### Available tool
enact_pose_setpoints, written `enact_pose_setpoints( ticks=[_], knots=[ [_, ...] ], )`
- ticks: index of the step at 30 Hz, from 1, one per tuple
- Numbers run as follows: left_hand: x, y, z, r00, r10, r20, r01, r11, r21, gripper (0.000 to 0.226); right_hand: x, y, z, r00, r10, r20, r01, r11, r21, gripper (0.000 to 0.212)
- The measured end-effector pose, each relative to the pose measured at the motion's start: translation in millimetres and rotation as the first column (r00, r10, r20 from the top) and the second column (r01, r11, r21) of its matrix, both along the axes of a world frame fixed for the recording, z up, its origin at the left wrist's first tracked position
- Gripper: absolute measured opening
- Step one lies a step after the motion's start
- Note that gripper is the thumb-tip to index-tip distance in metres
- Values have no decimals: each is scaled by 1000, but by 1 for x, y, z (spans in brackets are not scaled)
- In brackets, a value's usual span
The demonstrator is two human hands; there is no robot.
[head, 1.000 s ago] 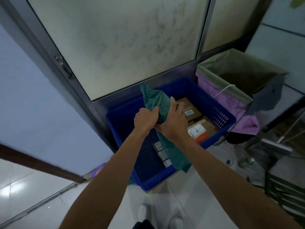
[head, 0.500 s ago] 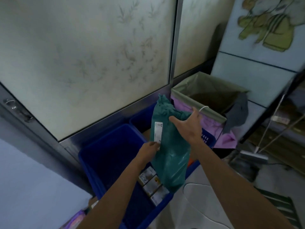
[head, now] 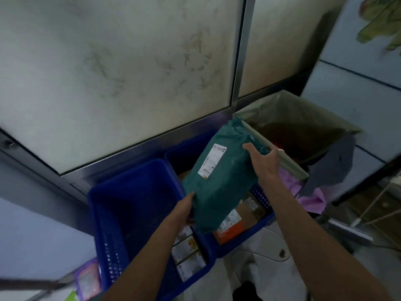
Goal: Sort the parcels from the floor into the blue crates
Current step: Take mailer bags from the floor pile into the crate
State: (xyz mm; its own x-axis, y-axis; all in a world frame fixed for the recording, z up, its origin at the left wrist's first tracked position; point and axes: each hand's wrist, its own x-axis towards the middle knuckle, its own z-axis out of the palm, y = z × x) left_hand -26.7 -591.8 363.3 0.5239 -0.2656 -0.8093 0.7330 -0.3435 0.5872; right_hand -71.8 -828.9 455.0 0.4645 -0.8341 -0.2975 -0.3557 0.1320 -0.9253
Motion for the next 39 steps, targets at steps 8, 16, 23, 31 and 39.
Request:
enact_pose_setpoints(
  ticks=[8, 16, 23, 31, 39],
  knots=[
    [0, -61, -2, 958, 273, 92, -274, 962, 7, 69, 23, -79, -31, 985, 170, -15, -160, 953, 259, 97],
    [29, -63, 16, 918, 330, 220, -345, 938, 32, 34, 53, -91, -29, 950, 306, 57, -310, 908, 282, 60],
    [61, -51, 11, 909, 278, 312, -282, 959, -33, 38, 56, -101, -45, 913, 405, -38, -382, 885, 266, 64],
    [76, -53, -7, 917, 258, 303, -272, 962, 3, 32, 67, -98, -72, 906, 391, -162, -349, 907, 234, 49],
    [97, -77, -47, 947, 219, 235, -260, 952, 160, 22, 94, -129, -115, 854, 454, -254, -382, 879, 286, 29]
  ],
)
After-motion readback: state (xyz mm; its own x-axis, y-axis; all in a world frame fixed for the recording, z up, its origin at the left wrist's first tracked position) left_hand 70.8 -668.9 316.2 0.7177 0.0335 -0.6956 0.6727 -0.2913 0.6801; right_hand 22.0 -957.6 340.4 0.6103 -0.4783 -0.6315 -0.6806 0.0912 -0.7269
